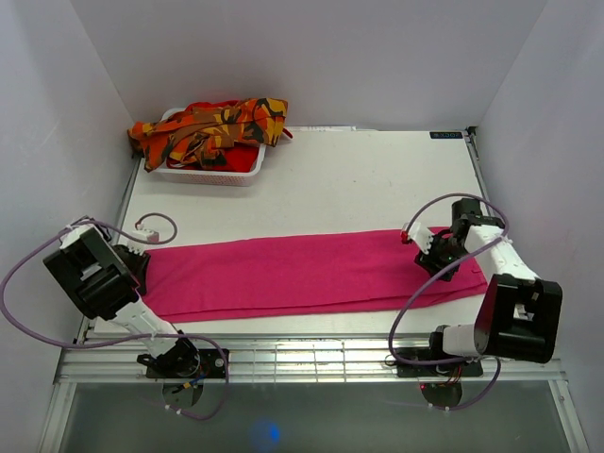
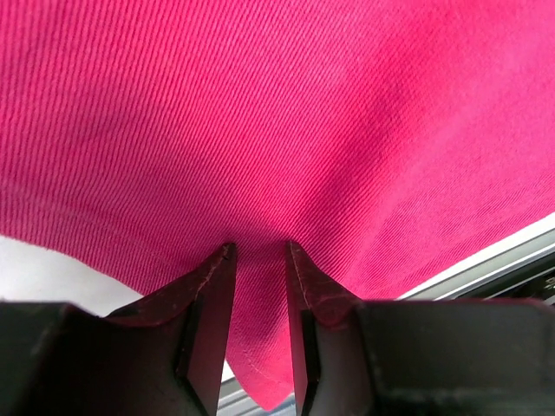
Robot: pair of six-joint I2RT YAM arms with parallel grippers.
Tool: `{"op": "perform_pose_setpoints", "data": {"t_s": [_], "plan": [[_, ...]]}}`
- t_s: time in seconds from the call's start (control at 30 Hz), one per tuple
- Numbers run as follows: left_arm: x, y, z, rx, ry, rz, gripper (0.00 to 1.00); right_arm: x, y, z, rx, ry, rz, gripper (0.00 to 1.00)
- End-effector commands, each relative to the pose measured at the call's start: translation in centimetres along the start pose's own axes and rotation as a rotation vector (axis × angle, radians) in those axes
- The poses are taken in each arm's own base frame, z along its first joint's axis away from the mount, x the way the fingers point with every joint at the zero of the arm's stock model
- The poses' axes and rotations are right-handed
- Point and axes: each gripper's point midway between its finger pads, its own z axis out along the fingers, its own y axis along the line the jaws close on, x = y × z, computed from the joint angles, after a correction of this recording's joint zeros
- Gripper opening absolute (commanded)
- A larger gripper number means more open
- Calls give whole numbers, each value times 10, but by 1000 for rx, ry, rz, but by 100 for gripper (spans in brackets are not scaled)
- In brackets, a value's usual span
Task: Fold and stack the trousers
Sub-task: Fold the trousers
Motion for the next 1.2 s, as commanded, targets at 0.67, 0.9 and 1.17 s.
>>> {"op": "perform_pose_setpoints", "data": {"t_s": [0.67,0.9,1.17], "plan": [[-185,-23,-16,63,-363,120,76,-94,-93,-12,84,-139,90,43],[-181,-42,-63,-92,-454,440,98,-215,-5,-13,17,-315,-185,45],[-148,-63,-32,-64,-433,609,83,-324,79,31,-28,-368,-375,41]]}}
